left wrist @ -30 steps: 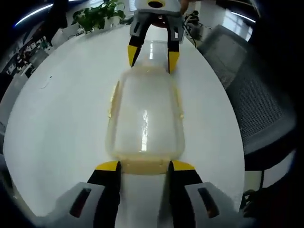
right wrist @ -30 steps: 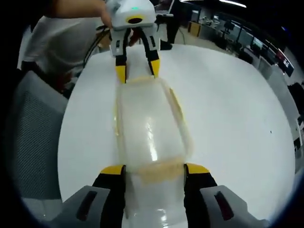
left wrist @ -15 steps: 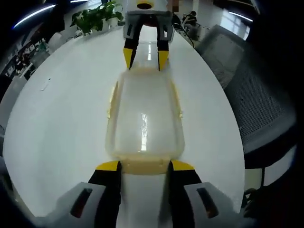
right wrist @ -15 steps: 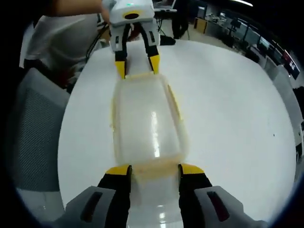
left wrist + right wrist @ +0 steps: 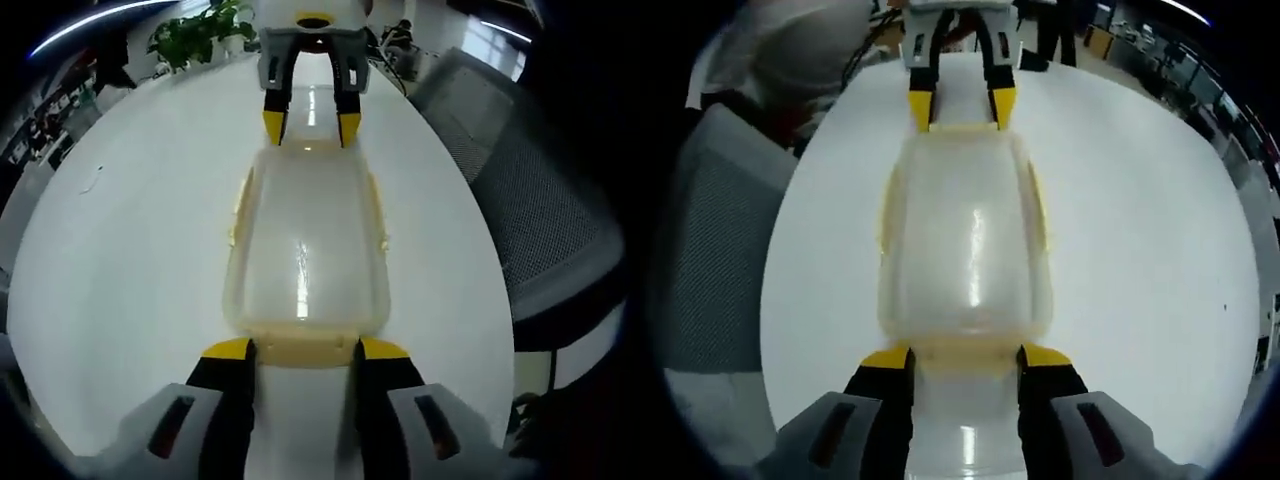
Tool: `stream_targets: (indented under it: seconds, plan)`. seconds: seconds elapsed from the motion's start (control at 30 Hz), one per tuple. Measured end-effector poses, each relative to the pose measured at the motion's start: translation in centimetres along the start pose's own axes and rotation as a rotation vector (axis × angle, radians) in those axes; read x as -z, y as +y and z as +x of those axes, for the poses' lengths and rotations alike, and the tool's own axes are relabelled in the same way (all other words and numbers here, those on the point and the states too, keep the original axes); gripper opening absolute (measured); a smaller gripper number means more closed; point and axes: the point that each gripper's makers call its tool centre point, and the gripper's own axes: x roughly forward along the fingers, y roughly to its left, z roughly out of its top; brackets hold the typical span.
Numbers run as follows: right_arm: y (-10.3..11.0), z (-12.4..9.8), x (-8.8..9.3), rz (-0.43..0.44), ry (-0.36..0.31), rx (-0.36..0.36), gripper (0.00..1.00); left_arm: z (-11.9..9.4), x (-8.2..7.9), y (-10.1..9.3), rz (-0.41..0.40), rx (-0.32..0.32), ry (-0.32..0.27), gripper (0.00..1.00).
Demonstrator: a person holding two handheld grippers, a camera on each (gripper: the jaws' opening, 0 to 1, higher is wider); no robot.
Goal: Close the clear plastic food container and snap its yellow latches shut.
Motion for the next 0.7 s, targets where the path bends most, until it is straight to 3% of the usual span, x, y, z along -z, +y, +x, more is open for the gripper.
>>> stream_targets:
  seconds: [0.13, 0.3, 0.4, 0.5, 0.7]
  plan:
    - [-0.1, -0.03, -0.02, 0.0, 0.021, 0.002, 0.4, 0.08, -0.01, 0.06, 0.004, 0.004, 0.018, 0.38]
    - [-0.14, 0.02, 0.09, -0.006, 0.055, 0.004, 0.4, 0.3, -0.16, 0.15, 0.028, 0.016, 0.081, 0.39]
    - [0.04, 0.0, 0.17, -0.022, 0.06, 0.002, 0.41, 0.19, 0.03, 0.19, 0.02, 0.016, 0.07, 0.39]
    - [-0.06, 0.13, 0.07, -0.011, 0.08, 0.004, 0.41, 0.02, 0.05, 0.01, -0.007, 0.008, -0.009, 0.39]
    - [-0.02, -0.16, 0.16, 0.003, 0.064, 0.004, 0.39, -0.03, -0.05, 0.08, 0.004, 0.007, 0.001, 0.36]
